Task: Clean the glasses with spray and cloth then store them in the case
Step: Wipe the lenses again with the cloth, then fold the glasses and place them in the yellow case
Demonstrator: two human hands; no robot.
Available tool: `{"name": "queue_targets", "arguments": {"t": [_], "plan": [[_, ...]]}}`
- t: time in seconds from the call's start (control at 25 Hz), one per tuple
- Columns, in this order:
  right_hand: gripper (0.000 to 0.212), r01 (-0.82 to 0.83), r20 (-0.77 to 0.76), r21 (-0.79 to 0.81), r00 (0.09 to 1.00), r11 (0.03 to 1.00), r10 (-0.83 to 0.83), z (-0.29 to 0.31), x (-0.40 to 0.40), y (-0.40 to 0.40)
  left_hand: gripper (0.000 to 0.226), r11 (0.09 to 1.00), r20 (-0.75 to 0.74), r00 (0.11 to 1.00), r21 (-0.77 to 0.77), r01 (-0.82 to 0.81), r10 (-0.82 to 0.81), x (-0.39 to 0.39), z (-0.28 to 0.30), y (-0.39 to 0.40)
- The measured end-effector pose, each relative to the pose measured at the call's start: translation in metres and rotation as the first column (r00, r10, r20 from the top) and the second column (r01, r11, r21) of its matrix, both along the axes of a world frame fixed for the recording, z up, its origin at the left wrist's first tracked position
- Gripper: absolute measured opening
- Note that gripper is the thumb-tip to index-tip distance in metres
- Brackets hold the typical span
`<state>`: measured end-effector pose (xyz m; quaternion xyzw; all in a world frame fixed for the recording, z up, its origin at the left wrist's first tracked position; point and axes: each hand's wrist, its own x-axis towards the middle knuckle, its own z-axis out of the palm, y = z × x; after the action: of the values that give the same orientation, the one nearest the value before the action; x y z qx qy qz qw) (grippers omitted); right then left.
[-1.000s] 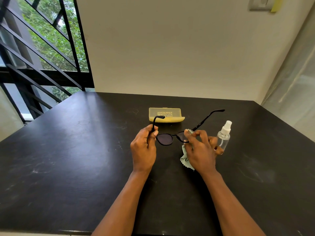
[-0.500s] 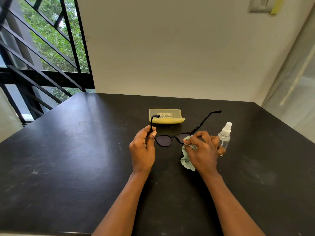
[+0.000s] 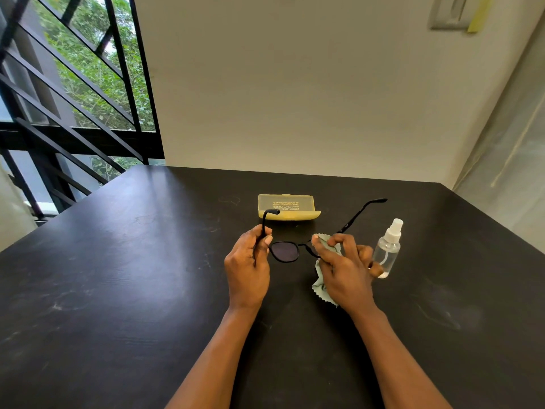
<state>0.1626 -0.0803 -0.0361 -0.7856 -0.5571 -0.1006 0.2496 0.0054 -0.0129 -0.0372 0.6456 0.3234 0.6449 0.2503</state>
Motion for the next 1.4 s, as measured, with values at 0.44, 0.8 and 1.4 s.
{"name": "queue_targets", "arguments": {"t": [0.44,0.8,1.4], "plan": [[0.016,-0.055,-0.003,0.389,0.998,0.920,0.061,-0.008,0.003,0.002,0.020,0.999,0.011,0.999,-0.010,-0.045,0.045,-0.002,0.002,0.001],[0.014,-0.045,-0.321,0.534,0.913,0.844,0.252,0.002,0.002,-0.003,0.021,0.993,0.014,0.993,0.020,-0.117,0.117,-0.003,0.003,0.000],[0.017,-0.212,-0.971,0.238,-0.082,0.948,0.225,0.031,-0.021,-0.017,0.023,0.986,0.054,0.985,-0.052,-0.161,0.164,-0.004,0.005,0.005]]}}
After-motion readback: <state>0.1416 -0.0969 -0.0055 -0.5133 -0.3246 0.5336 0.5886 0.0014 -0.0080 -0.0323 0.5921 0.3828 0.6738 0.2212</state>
